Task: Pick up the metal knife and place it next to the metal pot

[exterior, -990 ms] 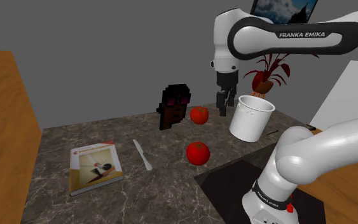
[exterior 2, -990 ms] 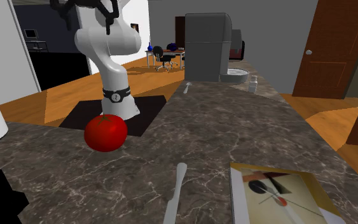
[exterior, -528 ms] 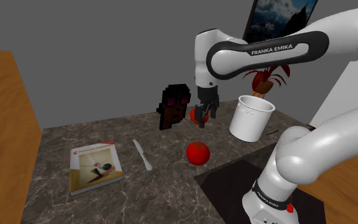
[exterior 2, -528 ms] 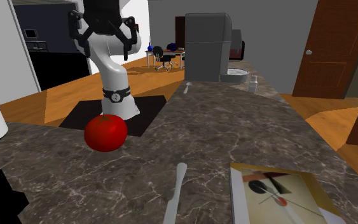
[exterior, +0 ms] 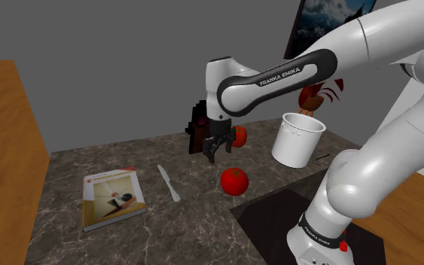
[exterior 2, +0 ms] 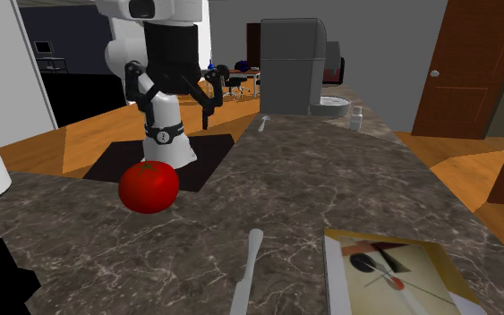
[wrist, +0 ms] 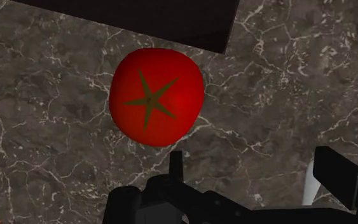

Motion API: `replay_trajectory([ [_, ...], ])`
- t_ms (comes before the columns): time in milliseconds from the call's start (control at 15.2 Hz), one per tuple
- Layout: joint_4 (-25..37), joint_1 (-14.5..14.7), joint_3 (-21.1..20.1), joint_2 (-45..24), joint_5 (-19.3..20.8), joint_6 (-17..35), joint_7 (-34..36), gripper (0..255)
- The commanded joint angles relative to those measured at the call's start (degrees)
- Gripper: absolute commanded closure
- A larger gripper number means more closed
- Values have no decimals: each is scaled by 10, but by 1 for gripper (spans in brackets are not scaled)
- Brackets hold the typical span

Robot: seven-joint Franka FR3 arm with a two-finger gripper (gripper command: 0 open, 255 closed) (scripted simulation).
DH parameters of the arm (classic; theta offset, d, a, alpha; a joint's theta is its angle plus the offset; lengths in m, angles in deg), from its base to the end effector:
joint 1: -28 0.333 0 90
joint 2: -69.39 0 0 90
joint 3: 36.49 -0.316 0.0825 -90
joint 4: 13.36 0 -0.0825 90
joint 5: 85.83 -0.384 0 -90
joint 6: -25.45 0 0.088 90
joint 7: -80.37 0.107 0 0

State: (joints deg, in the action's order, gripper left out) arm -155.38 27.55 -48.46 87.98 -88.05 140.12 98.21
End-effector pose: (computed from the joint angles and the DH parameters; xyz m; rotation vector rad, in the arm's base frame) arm 0.4058 0.0847 0.3940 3.0548 -0.2221 -0.2237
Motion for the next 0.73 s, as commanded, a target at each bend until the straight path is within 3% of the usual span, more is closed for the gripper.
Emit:
replay_trajectory([
  [0,15,-2,-9,-42,2,36,24,0],
  [660,132,2,-30,-260,56,173,156,0],
])
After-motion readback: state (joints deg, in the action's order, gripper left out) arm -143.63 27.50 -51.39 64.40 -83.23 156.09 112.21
